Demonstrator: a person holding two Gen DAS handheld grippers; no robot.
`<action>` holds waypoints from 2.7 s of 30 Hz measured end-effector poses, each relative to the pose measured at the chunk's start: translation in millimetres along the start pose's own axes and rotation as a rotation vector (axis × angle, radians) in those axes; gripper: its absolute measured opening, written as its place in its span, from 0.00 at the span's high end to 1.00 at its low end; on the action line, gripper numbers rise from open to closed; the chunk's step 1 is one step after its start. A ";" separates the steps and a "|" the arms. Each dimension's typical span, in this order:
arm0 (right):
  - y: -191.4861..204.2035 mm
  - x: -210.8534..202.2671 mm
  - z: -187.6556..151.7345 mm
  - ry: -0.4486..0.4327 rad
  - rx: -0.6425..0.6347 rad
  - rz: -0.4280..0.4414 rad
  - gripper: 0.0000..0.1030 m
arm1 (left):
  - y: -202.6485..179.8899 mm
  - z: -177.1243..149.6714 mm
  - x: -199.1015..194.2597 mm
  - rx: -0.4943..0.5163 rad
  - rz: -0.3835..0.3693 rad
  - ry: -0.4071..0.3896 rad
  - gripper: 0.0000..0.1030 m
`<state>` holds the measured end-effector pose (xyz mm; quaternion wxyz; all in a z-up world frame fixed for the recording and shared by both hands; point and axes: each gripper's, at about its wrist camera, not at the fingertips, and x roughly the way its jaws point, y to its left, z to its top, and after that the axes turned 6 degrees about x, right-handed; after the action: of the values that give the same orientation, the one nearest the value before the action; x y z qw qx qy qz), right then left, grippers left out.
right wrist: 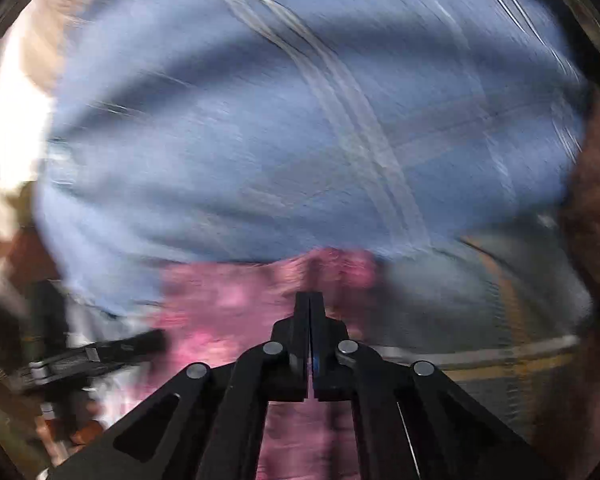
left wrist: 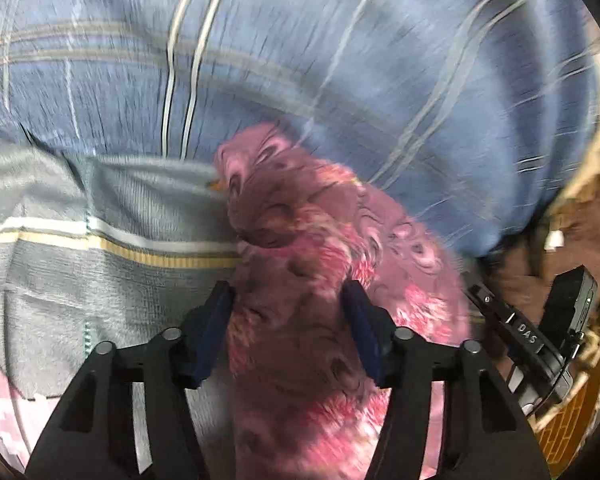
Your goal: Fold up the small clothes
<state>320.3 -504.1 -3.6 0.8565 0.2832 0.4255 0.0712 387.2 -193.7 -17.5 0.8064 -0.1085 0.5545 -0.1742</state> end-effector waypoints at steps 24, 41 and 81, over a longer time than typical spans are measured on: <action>18.4 -94.4 -95.8 -0.045 -0.173 0.167 0.81 | -36.1 -123.1 -69.1 0.100 0.035 -0.101 0.41; -10.3 -61.3 -145.9 0.056 -0.055 0.134 0.72 | -43.5 -165.2 -40.4 0.214 0.144 -0.037 0.40; 30.2 -0.7 -68.6 0.108 -0.148 0.156 0.80 | 17.1 -65.5 -3.8 -0.080 -0.284 0.086 0.64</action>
<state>270.6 -450.1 -19.4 0.8428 0.2472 0.4412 0.1842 327.7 -175.3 -44.3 0.7443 -0.2103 0.5740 -0.2688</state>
